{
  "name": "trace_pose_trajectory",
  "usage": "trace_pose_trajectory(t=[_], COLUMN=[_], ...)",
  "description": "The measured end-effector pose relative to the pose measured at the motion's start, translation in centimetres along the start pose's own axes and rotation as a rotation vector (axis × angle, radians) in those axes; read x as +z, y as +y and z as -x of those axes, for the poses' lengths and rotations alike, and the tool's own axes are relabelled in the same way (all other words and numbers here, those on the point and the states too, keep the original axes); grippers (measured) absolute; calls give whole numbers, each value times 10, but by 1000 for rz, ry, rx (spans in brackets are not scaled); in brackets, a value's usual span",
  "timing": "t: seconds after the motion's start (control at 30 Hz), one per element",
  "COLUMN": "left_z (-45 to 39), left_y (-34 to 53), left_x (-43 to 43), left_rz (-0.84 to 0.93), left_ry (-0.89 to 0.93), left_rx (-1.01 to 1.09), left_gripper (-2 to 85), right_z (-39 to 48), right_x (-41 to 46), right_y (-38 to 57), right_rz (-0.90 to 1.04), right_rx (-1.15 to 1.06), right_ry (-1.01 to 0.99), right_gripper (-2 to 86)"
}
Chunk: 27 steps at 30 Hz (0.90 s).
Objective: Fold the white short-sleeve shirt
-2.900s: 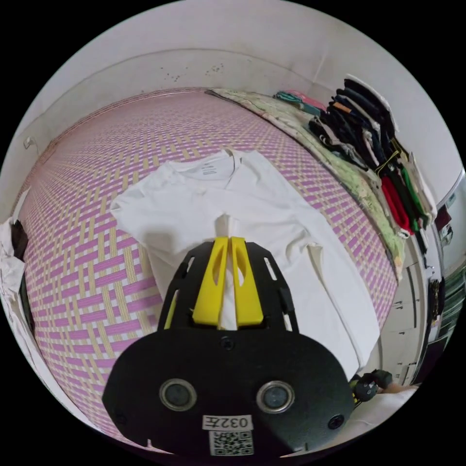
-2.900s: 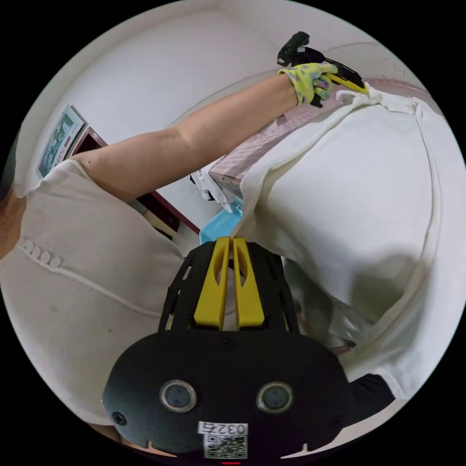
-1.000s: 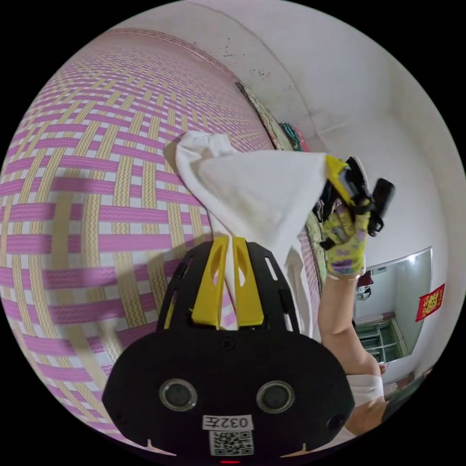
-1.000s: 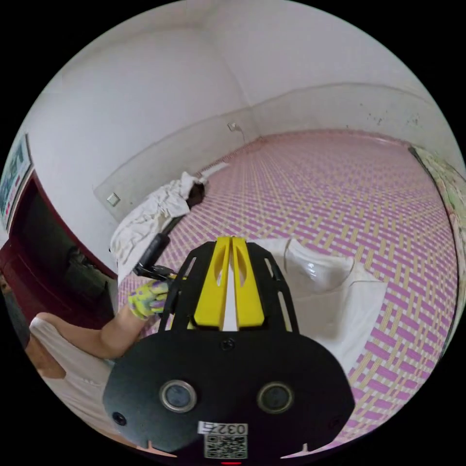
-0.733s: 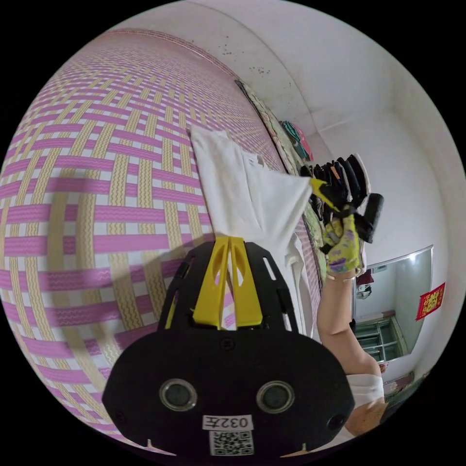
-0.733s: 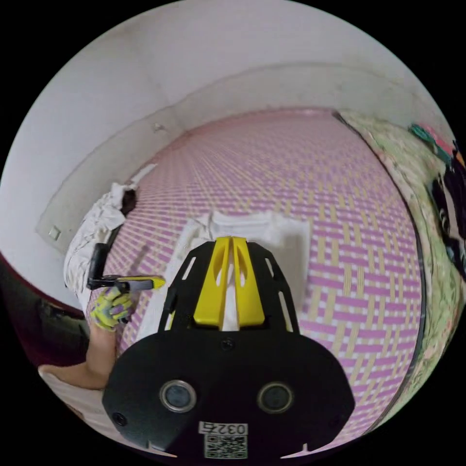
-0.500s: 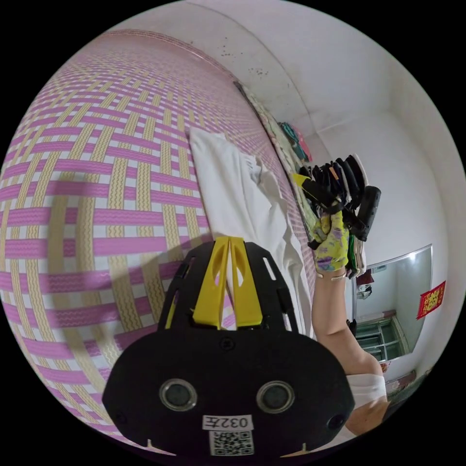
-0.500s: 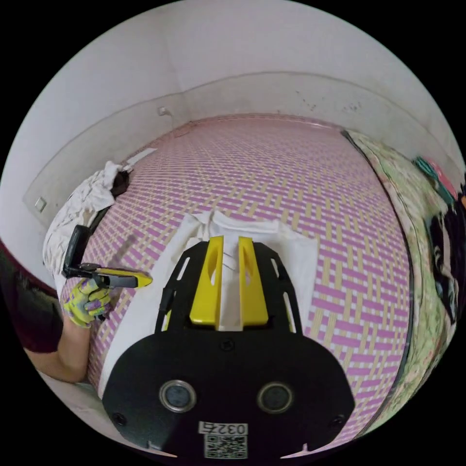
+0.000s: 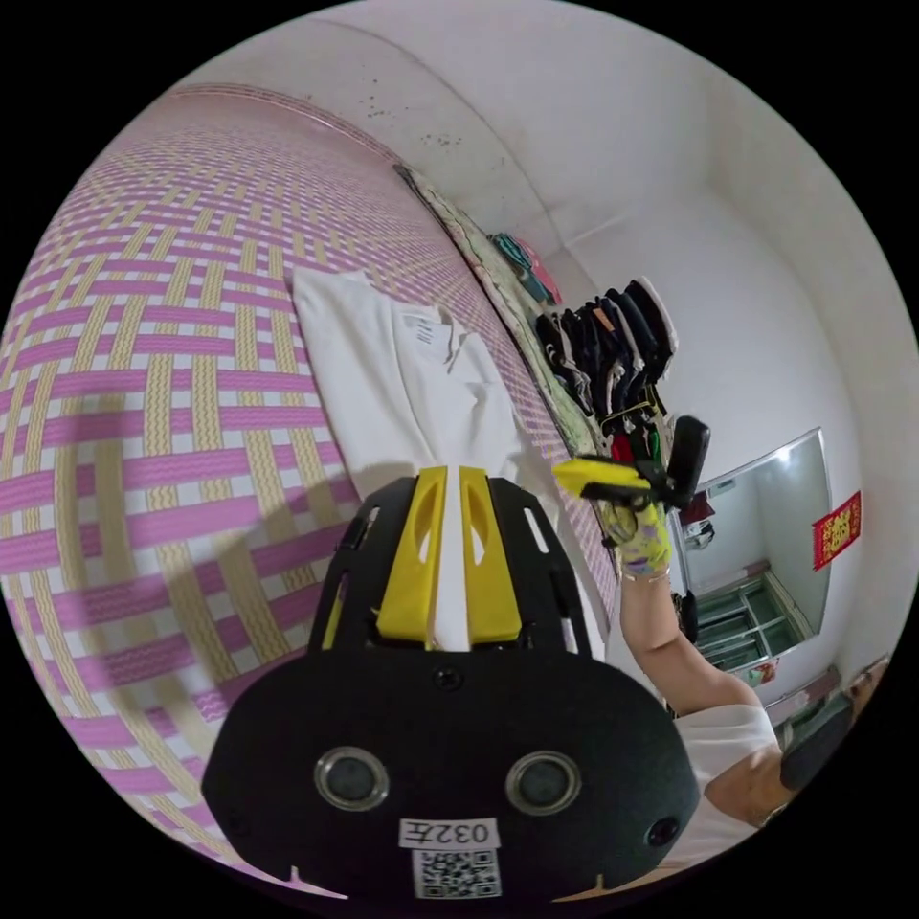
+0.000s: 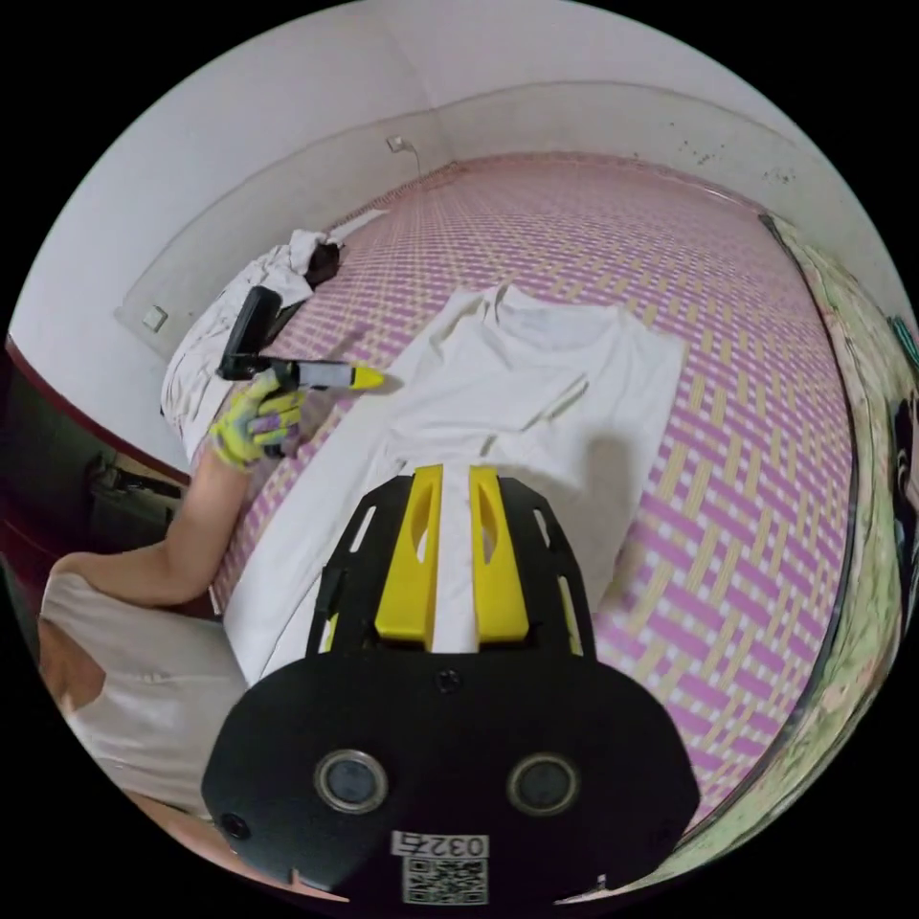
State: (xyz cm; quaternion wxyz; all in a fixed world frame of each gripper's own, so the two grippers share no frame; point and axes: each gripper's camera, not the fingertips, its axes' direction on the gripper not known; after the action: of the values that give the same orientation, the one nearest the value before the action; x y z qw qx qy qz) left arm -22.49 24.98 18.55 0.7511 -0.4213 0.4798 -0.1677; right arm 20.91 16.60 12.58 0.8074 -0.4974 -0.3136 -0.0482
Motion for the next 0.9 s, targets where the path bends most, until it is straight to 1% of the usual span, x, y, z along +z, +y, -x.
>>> trace_pose_trajectory(t=[0.07,0.1,0.17,0.2,0.27,0.3,0.37,0.43,0.5,0.57,0.6,0.67,0.7,0.77,0.8,0.87,0.9], left_z=[-8,-12,-29,-34,-52,-55,-67,-85,-113,-147,-153,-171,-173,-175,-174,-154,-147], left_y=[10,13,27,32,52,58,81,102,137,199,217,293,312,384,400,452,462], left_x=[-4,-6,-16,-19,-29,-31,-33,-31,-35,-39,-40,-43,-43,-39,-37,-20,-14], left_rz=[-30,-42,-99,-116,-182,-195,-220,-189,-160,-93,-71,6,23,93,109,163,178], left_ry=[3,4,33,39,65,75,165,249,270,323,338,358,360,312,273,40,-1], left_rx=[50,64,139,163,230,238,243,277,358,504,536,654,669,693,685,574,534], left_gripper=[-3,1,12,15,21,23,28,34,42,48,50,49,52,62,64,83,85], right_z=[6,8,15,16,22,22,24,24,17,1,-4,-23,-28,-49,-53,-70,-75], right_x=[-36,-45,-72,-78,-96,-99,-109,-112,-110,-102,-99,-87,-84,-75,-73,-64,-61], right_y=[64,82,155,175,251,269,333,374,407,441,447,465,468,479,481,486,486], right_rz=[-109,-134,-205,-223,-284,-294,-309,-302,-267,-238,-230,-214,-219,-258,-263,-278,-281], right_rx=[8,9,21,29,47,53,47,33,47,80,87,104,99,90,81,51,43], right_ry=[-48,-55,-57,-52,-48,-51,-99,-140,-159,-191,-195,-210,-229,-303,-317,-361,-379], right_gripper=[53,53,52,52,49,49,47,46,46,49,51,65,67,78,79,87,90])
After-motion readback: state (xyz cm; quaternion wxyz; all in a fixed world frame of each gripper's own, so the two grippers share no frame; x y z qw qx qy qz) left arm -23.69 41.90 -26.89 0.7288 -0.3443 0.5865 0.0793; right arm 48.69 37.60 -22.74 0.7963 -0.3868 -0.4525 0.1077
